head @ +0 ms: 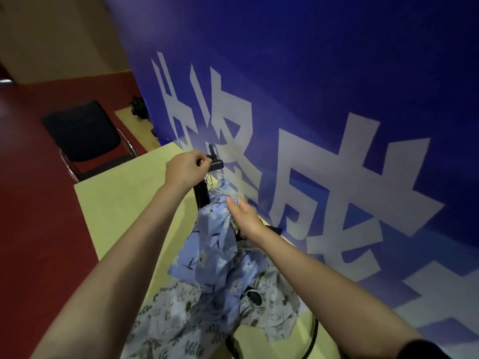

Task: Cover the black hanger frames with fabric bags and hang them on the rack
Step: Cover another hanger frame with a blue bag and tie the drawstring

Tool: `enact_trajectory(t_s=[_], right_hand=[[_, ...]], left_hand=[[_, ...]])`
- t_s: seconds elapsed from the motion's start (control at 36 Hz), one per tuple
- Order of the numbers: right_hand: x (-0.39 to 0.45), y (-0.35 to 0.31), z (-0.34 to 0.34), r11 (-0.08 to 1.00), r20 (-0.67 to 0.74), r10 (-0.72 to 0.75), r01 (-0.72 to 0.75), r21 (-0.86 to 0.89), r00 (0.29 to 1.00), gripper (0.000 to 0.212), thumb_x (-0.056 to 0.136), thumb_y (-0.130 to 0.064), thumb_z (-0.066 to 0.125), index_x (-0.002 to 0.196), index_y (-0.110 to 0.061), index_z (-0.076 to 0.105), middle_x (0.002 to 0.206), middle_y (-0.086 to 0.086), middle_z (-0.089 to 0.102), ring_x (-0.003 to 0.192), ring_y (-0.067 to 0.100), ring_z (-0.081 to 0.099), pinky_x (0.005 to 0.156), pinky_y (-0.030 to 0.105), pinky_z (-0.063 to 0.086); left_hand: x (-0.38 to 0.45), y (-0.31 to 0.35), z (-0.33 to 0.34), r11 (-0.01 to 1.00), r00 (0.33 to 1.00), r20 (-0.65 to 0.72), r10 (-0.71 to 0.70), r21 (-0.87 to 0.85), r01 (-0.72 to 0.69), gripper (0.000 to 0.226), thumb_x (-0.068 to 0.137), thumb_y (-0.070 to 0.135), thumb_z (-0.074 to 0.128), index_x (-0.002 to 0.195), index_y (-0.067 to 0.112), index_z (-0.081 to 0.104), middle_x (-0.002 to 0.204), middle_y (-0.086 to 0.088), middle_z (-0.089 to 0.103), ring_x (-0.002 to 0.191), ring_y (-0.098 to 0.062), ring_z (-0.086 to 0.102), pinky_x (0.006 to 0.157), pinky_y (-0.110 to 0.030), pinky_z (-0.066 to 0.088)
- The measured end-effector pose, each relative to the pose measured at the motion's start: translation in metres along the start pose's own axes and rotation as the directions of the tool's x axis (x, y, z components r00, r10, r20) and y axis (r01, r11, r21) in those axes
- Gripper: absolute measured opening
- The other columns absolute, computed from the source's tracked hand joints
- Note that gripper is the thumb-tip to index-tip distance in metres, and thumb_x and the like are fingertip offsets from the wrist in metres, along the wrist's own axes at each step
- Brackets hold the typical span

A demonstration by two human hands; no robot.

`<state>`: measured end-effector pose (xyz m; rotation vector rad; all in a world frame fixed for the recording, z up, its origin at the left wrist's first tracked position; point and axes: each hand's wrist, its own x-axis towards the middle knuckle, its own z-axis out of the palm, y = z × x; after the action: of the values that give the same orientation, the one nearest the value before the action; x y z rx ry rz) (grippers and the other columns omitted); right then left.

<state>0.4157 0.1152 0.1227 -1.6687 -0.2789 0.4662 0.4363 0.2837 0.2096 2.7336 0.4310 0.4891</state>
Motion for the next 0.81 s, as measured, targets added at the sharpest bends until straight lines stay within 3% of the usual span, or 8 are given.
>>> enact_trajectory(t_s=[0.08, 0.19, 0.31, 0.39, 0.47, 0.58, 0.69, 0.81], right_hand=[[0.006, 0.001, 0.010, 0.999, 0.039, -0.033, 0.032, 0.026, 0.999, 0.034, 0.093, -0.053, 0.050, 0.106, -0.021, 0.050, 0.095, -0.011, 0.054, 0.096, 0.011, 0.053, 0.083, 0.025, 0.038], [0.013, -0.002, 0.022, 0.994, 0.034, -0.048, 0.045, 0.097, 0.998, 0.086, 0.077, -0.072, 0.059, 0.134, -0.009, 0.042, 0.124, 0.005, 0.058, 0.117, 0.018, 0.054, 0.096, 0.034, 0.044], [0.017, -0.001, 0.013, 0.999, 0.022, -0.038, 0.038, 0.028, 0.999, 0.025, 0.092, -0.044, 0.060, 0.079, -0.023, 0.053, 0.067, -0.020, 0.060, 0.067, -0.006, 0.055, 0.068, 0.015, 0.043], [0.016, 0.002, 0.009, 0.994, -0.031, -0.061, 0.064, 0.086, 0.998, 0.014, 0.092, -0.037, 0.063, 0.090, -0.023, 0.059, 0.080, -0.017, 0.064, 0.079, -0.001, 0.060, 0.076, 0.019, 0.046], [0.016, 0.003, 0.009, 0.963, -0.098, 0.030, -0.003, 0.270, 0.995, 0.026, 0.089, -0.039, 0.067, 0.099, -0.015, 0.066, 0.095, 0.001, 0.071, 0.091, 0.014, 0.067, 0.089, 0.035, 0.053], [0.011, 0.003, 0.013, 0.892, -0.135, 0.191, -0.114, 0.438, 0.972, 0.042, 0.089, -0.045, 0.064, 0.113, -0.011, 0.066, 0.113, 0.013, 0.069, 0.102, 0.026, 0.067, 0.095, 0.045, 0.053], [0.007, 0.014, 0.025, 0.858, -0.104, 0.244, -0.165, 0.486, 0.964, 0.035, 0.093, -0.044, 0.058, 0.099, -0.011, 0.066, 0.088, 0.000, 0.069, 0.083, 0.016, 0.066, 0.073, 0.028, 0.054], [0.000, 0.039, 0.028, 0.896, -0.085, 0.305, -0.256, 0.362, 0.949, 0.054, 0.093, -0.054, 0.052, 0.120, -0.007, 0.061, 0.108, 0.000, 0.064, 0.100, 0.018, 0.061, 0.086, 0.031, 0.050]], left_hand=[[-0.002, 0.002, -0.007, 0.973, 0.988, 0.030, 0.151, -0.179, -0.144, 0.023, 0.098, 0.024, 0.049, 0.110, 0.020, 0.068, 0.099, -0.006, 0.072, 0.090, -0.025, 0.062, 0.074, -0.033, 0.045], [-0.006, 0.010, -0.014, 0.844, 0.970, 0.056, 0.236, -0.507, -0.176, 0.030, 0.098, 0.009, 0.041, 0.120, 0.024, 0.055, 0.087, -0.002, 0.071, 0.088, -0.017, 0.067, 0.079, -0.036, 0.054], [-0.019, 0.018, -0.016, 0.585, 0.984, -0.127, 0.121, -0.792, -0.175, 0.030, 0.099, 0.005, 0.037, 0.107, 0.025, 0.057, 0.103, 0.000, 0.066, 0.105, -0.012, 0.063, 0.091, -0.029, 0.053], [-0.034, 0.001, 0.003, 0.513, 0.936, -0.274, -0.223, -0.849, -0.126, 0.025, 0.097, 0.006, 0.042, 0.097, 0.022, 0.061, 0.095, 0.002, 0.065, 0.094, -0.011, 0.064, 0.090, -0.027, 0.052], [-0.062, -0.024, 0.039, 0.515, 0.905, -0.119, -0.407, -0.849, 0.120, 0.018, 0.100, 0.012, 0.042, 0.098, 0.018, 0.059, 0.087, 0.004, 0.063, 0.086, -0.015, 0.060, 0.085, -0.036, 0.046], [-0.110, -0.040, 0.072, 0.742, 0.947, 0.283, -0.151, -0.601, 0.298, 0.037, 0.104, 0.041, 0.032, 0.113, 0.020, 0.062, 0.109, 0.003, 0.063, 0.105, -0.020, 0.060, 0.089, -0.035, 0.043], [-0.122, -0.039, 0.078, 0.718, 0.870, 0.488, 0.069, -0.630, 0.296, 0.027, 0.107, 0.027, 0.027, 0.131, 0.030, 0.039, 0.135, 0.000, 0.048, 0.125, -0.018, 0.047, 0.095, -0.023, 0.033], [-0.129, -0.047, 0.092, 0.736, 0.807, 0.590, -0.019, -0.538, 0.411, 0.046, 0.105, 0.042, 0.022, 0.140, 0.022, 0.044, 0.143, -0.007, 0.046, 0.129, -0.022, 0.045, 0.103, -0.030, 0.033]])
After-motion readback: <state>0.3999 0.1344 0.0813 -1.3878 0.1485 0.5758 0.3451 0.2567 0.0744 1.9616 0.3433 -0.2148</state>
